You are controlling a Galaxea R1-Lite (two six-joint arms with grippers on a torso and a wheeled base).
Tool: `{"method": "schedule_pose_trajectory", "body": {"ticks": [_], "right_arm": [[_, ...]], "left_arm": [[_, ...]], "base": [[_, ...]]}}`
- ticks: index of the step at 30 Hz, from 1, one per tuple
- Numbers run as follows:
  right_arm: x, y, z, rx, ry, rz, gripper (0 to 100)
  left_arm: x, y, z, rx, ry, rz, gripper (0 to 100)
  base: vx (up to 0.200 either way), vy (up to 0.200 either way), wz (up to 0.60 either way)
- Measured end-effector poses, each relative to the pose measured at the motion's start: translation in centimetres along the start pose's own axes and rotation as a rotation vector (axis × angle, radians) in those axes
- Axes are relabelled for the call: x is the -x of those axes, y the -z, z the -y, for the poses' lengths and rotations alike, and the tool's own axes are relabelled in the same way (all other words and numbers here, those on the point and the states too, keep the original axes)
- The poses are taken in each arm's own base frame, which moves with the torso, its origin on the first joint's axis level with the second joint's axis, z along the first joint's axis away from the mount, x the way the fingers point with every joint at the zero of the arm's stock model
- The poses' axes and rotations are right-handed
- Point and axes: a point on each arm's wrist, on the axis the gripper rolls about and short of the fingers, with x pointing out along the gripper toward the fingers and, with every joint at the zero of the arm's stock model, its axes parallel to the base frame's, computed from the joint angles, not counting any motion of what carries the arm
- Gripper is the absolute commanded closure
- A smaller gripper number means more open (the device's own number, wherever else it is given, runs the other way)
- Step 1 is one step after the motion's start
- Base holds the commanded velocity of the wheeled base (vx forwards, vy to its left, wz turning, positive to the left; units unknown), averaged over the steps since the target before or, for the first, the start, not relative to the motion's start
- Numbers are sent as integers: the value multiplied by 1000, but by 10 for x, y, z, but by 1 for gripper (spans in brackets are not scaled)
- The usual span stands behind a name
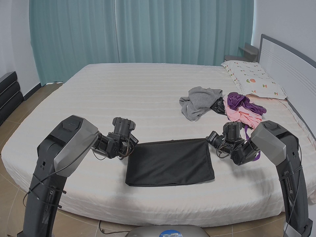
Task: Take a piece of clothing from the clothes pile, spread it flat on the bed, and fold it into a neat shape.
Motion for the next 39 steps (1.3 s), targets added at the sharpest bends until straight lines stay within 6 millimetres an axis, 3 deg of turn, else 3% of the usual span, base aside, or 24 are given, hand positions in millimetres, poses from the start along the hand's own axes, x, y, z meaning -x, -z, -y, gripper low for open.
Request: {"method": "schedule_pose_trajectory", "body": {"ticks": [5, 6, 7, 19, 28, 39], "right_arm": [[-1, 5, -1, 4, 2, -13, 100], [-1, 6, -1, 5, 2, -15, 0], [0, 7, -1, 6, 2, -16, 0], [10, -1, -7, -5, -4, -7, 0], [27, -8, -1, -10, 0, 5, 0], [30, -3, 6, 35, 8, -17, 0]], "left_arm": [[0, 0, -1, 0, -6, -2, 100], [0, 1, -1, 1, -6, -3, 100], [0, 1, -1, 2, -7, -4, 0], [7, -4, -2, 21, -2, -13, 0], [31, -4, -16, 35, 61, -157, 0], [63, 14, -49, -236, 284, -272, 0]], "base": [[0, 0, 0], [0, 0, 0], [0, 0, 0], [0, 0, 0], [0, 0, 0], [0, 0, 0]]}}
